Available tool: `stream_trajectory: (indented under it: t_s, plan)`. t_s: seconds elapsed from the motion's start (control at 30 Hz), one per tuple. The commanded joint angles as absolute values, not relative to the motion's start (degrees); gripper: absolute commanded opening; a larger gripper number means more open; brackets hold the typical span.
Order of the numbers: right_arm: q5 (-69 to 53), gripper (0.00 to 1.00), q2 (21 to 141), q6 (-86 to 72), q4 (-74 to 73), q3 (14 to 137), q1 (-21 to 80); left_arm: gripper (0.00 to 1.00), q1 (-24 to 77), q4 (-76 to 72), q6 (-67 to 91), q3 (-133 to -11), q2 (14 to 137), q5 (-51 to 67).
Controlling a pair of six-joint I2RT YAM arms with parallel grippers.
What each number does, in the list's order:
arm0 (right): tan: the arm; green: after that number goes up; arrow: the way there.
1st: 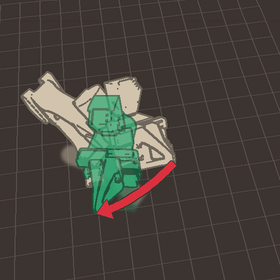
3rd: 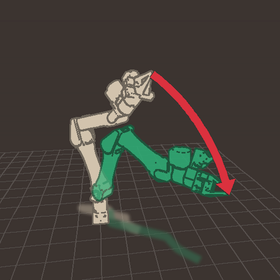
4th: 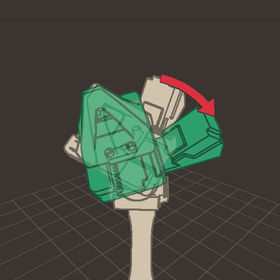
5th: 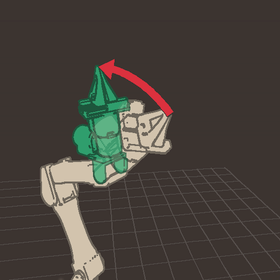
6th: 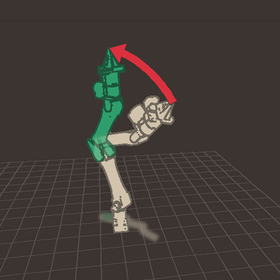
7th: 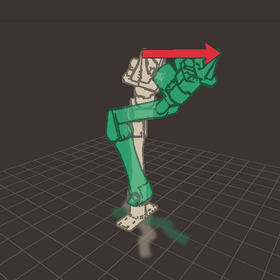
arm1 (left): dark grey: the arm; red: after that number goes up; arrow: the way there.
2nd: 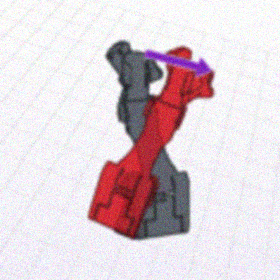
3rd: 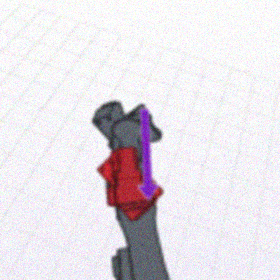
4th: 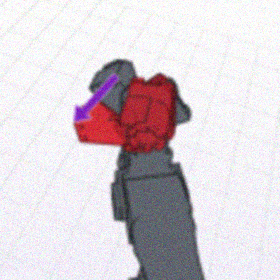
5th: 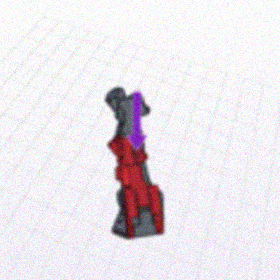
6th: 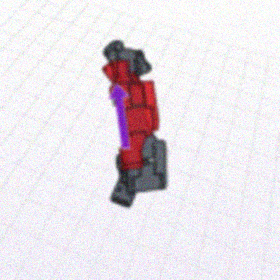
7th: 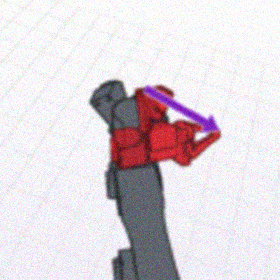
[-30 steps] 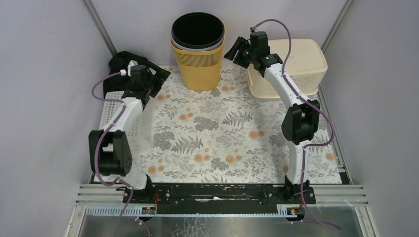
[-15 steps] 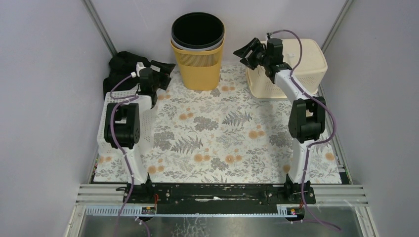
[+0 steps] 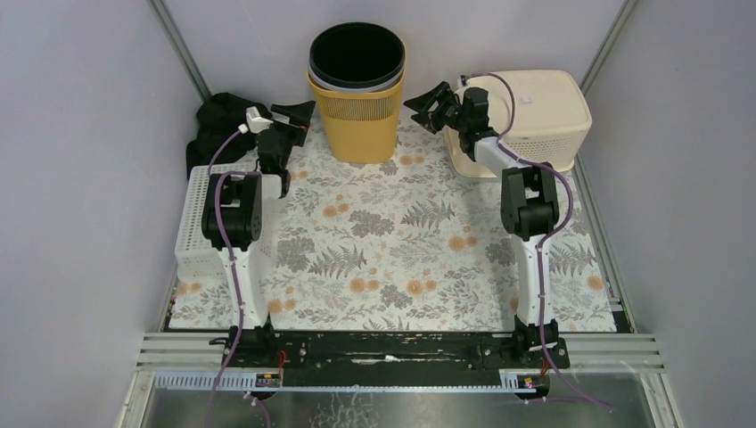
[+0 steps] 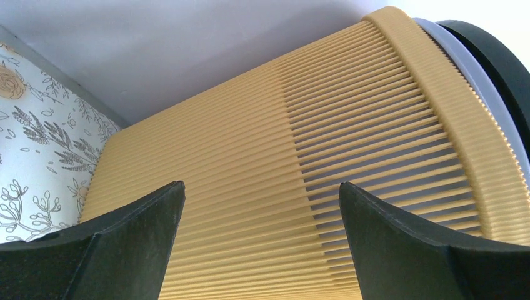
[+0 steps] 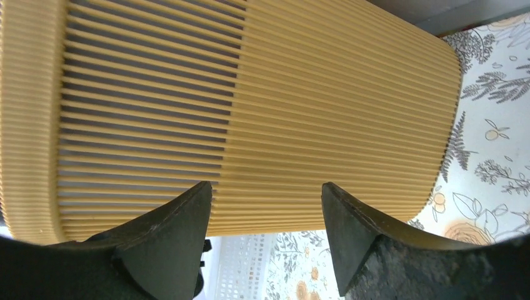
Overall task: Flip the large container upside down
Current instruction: Move the container to the center of the board.
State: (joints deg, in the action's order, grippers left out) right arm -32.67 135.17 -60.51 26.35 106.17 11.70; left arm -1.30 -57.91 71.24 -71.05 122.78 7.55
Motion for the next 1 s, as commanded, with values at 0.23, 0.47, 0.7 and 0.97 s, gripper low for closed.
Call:
stream_trajectory:
  t_s: [0.23, 0.47, 0.7, 0.97]
  plan:
    - [-34.9, 0.72, 139.1, -62.2, 30.7, 113.0, 16.4, 1.0, -0.2, -65.0, 67.8, -72.9, 123.8, 13.0]
    - [-34.4, 0.72, 134.3, -59.8, 32.1, 104.9, 18.4, 1.0, 2.5, -66.4, 66.4, -69.5, 120.7, 15.8]
    - [-34.5, 0.71, 129.9, -58.1, 32.9, 98.9, 19.8, 1.0, 5.8, -68.9, 66.0, -63.7, 117.5, 17.0]
    - [-34.8, 0.71, 123.8, -54.8, 32.6, 90.7, 21.4, 1.0, 9.2, -71.4, 65.4, -55.1, 112.3, 18.3]
